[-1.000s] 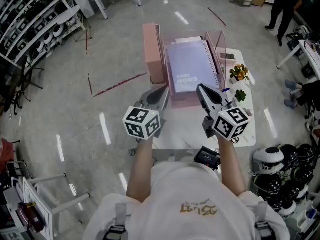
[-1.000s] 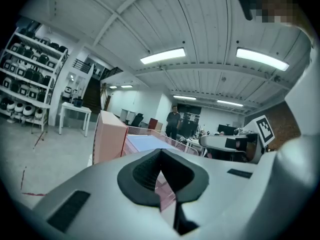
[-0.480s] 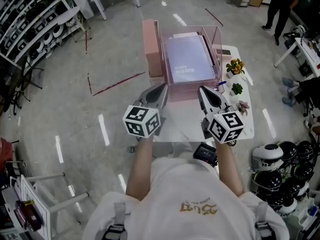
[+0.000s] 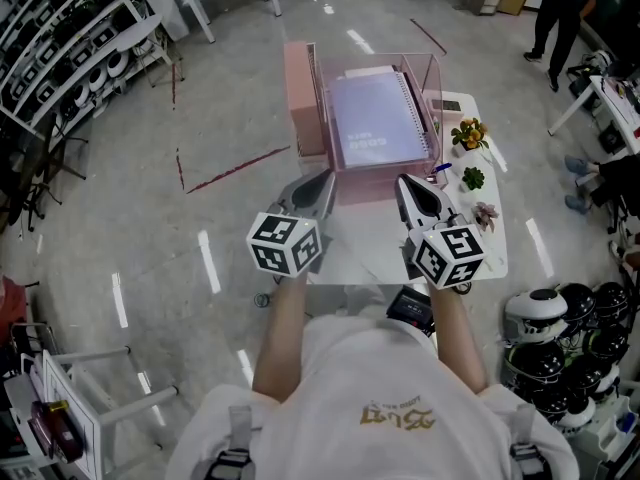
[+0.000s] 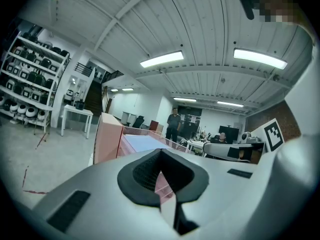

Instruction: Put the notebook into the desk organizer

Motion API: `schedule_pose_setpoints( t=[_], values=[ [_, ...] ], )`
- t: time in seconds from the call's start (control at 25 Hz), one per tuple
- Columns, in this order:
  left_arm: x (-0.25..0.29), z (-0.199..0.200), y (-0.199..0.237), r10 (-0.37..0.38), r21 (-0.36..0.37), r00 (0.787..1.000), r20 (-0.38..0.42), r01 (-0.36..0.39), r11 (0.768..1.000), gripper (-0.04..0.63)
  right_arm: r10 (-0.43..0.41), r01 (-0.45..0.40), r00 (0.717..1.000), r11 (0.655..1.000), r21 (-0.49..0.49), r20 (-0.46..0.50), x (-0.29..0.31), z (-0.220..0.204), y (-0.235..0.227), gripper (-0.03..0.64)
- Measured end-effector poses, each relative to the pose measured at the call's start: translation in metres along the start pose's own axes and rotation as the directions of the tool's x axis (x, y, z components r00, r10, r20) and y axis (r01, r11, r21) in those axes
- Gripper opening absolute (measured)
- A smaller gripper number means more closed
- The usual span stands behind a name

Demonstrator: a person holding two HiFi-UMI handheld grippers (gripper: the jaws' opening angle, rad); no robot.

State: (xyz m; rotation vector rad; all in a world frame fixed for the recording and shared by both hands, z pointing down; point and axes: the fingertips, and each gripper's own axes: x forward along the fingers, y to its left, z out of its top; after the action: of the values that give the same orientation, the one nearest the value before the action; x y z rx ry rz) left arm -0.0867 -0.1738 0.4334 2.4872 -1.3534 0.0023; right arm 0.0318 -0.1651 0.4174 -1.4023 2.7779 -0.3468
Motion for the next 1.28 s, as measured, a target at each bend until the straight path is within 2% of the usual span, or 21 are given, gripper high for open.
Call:
schedule_pose_setpoints(
  t=[1.28],
  values=[
    [0.0038,-0.0039,0.0030,-0.009,-0.028,1.000,-0.005,0.009,1.000,0.014,0.007,-0.007,1.000,1.000,-0.013,-0.024,0.0072,-0.0060,-0.0007,0.011]
  ],
)
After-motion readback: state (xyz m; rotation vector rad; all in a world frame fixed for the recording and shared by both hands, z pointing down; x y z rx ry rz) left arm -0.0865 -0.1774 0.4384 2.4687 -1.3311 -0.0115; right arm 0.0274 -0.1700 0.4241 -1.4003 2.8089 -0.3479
